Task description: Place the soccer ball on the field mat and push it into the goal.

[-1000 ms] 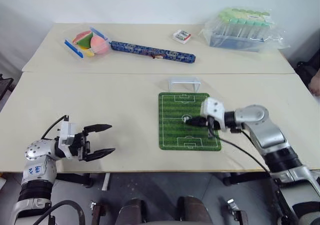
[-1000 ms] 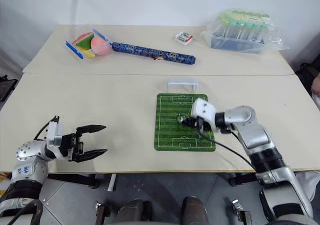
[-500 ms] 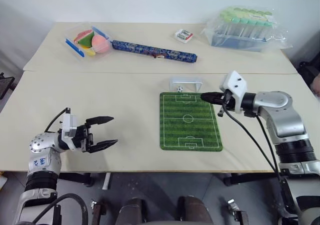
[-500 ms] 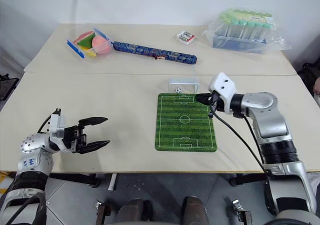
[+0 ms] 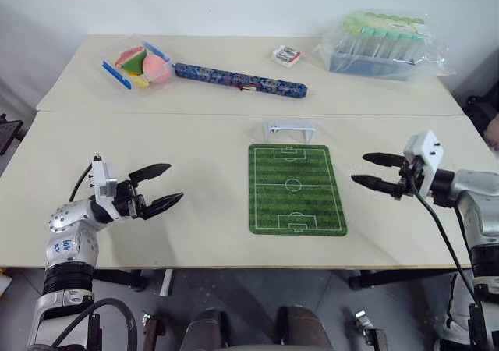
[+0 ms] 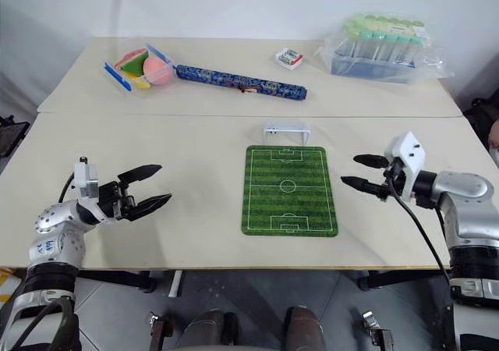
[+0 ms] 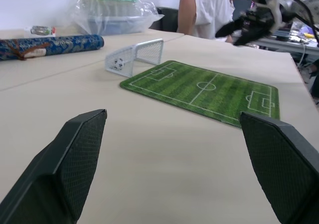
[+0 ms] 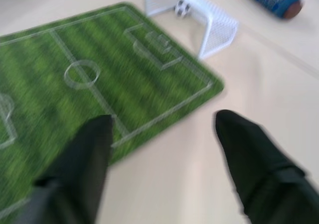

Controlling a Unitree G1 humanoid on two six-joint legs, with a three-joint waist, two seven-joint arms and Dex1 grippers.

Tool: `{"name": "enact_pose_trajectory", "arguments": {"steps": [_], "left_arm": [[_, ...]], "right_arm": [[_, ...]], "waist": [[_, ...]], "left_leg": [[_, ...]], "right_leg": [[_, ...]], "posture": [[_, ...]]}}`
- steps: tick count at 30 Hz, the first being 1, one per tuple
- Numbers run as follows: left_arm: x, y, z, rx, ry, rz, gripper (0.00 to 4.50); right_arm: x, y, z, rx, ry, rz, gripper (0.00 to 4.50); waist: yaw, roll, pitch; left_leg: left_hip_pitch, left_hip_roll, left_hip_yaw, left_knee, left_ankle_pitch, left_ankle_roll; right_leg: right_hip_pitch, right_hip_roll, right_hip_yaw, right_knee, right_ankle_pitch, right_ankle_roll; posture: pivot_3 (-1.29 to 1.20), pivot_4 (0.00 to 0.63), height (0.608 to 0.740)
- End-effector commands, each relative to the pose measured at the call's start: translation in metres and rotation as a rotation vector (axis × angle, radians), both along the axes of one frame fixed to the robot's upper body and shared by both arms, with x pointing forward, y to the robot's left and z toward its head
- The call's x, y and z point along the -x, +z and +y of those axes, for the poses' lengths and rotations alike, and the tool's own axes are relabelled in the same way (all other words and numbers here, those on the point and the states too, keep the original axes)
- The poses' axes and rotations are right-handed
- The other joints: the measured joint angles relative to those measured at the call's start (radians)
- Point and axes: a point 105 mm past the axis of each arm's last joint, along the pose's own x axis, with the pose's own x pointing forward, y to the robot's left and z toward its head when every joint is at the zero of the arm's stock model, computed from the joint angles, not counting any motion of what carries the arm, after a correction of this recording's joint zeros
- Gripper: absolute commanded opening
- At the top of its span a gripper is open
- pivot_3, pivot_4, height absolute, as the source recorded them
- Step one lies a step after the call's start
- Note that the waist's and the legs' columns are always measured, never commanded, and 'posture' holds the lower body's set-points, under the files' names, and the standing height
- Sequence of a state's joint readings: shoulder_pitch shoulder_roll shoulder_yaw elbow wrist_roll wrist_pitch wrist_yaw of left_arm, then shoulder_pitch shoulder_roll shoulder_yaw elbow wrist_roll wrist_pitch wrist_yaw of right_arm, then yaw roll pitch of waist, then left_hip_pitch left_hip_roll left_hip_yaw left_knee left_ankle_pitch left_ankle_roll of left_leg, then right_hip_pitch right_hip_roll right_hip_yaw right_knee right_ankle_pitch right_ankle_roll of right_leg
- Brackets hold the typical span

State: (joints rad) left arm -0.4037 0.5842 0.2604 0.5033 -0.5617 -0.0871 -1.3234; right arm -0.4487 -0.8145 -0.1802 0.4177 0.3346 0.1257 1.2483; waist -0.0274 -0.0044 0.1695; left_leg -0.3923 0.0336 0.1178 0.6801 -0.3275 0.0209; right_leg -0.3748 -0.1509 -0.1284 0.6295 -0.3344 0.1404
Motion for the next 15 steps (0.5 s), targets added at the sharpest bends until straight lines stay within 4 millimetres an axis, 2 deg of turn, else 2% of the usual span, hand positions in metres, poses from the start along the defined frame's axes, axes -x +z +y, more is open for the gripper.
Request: {"name": "enact_pose_trajectory", "arguments": {"steps": [1, 4, 7, 11, 15], "left_arm": [[0.005, 0.012, 0.004, 0.017, -0.001, -0.037, 4.50], [0.010, 0.004, 0.011, -0.021, 0.031, 0.003, 4.50], [0.015, 0.003, 0.018, -0.028, 0.046, 0.027, 4.50], [0.019, 0.004, 0.025, -0.034, 0.070, 0.037, 4.50], [0.021, 0.005, 0.022, -0.038, 0.068, 0.061, 4.50]], "right_arm": [[0.008, 0.007, -0.020, -0.004, -0.006, -0.039, 4.48], [0.015, -0.004, -0.038, 0.017, -0.035, -0.014, 4.48], [0.016, -0.005, -0.047, 0.009, -0.055, -0.021, 4.48], [0.015, -0.005, -0.048, -0.010, -0.081, -0.028, 4.48], [0.015, -0.006, -0.040, -0.037, -0.096, -0.053, 4.48]], "waist": [[0.000, 0.000, 0.000], [-0.001, 0.000, 0.000], [-0.003, 0.000, 0.000], [-0.001, 0.000, 0.000], [0.001, 0.000, 0.000]], "left_leg": [[0.000, 0.000, 0.000, 0.000, 0.000, 0.000], [0.001, 0.000, 0.000, 0.000, 0.000, 0.000], [0.001, 0.001, 0.001, -0.001, 0.000, 0.000], [0.001, 0.001, 0.001, 0.001, 0.000, 0.000], [0.001, 0.002, 0.001, 0.001, 0.000, 0.000]], "right_leg": [[0.000, 0.000, 0.000, 0.000, 0.000, 0.000], [0.000, 0.000, 0.000, 0.000, 0.000, 0.000], [0.000, 0.000, 0.001, 0.000, 0.000, 0.000], [0.001, 0.000, 0.001, 0.000, 0.000, 0.000], [0.001, 0.000, 0.002, 0.000, 0.000, 0.000]], "posture": [[0.00, 0.150, 0.740], [0.00, 0.150, 0.740], [0.00, 0.150, 0.740], [0.00, 0.150, 0.740], [0.00, 0.150, 0.740]]}}
